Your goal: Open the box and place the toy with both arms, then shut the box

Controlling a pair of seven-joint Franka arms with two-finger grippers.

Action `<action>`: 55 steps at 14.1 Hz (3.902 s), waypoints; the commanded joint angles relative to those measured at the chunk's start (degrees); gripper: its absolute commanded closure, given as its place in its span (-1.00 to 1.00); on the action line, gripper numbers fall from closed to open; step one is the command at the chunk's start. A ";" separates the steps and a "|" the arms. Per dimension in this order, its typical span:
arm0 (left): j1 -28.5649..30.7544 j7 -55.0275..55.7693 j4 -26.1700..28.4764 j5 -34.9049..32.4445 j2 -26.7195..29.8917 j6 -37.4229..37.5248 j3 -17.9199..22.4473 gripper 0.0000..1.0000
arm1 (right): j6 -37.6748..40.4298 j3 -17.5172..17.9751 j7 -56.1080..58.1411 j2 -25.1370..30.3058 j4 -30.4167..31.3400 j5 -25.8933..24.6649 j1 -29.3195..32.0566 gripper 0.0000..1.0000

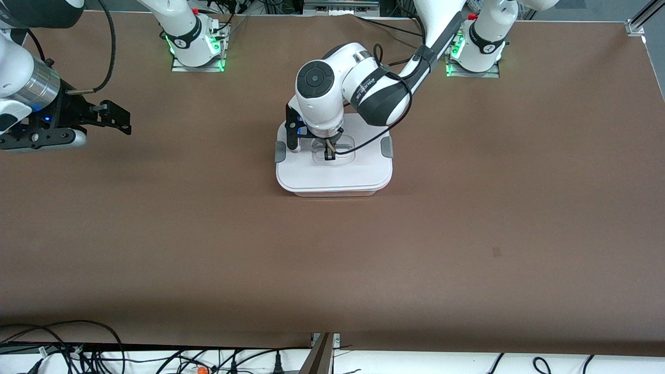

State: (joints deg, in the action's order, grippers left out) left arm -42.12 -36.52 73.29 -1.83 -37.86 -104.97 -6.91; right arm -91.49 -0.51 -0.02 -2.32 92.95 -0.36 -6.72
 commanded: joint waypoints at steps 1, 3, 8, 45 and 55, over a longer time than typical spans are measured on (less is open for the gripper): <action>-0.24 0.40 -0.61 -1.33 0.86 0.90 -0.03 1.00 | 0.43 1.12 0.37 0.21 -0.49 0.01 0.57 -1.00; 0.02 0.14 -0.69 -1.24 0.24 0.82 0.06 1.00 | 0.34 1.48 0.37 0.21 -0.49 0.09 0.56 -1.00; 0.55 -0.04 -0.52 -1.59 -1.25 0.55 0.06 1.00 | 0.17 1.48 0.37 0.03 -0.49 0.09 0.56 -1.00; 38.15 9.09 -1.43 -3.00 22.45 11.89 7.97 -1.00 | -0.27 1.39 0.37 -0.06 0.04 0.09 0.65 -1.00; 42.12 35.56 13.63 2.54 33.73 16.55 7.26 -1.00 | -0.36 1.39 0.37 -0.06 -0.13 0.01 0.65 -1.00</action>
State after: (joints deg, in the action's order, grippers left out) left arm -0.27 -2.47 83.88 -0.47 -6.35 -88.45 0.43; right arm -91.78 0.42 -0.01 -2.55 93.02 -0.36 -6.71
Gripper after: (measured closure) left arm 0.000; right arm 0.000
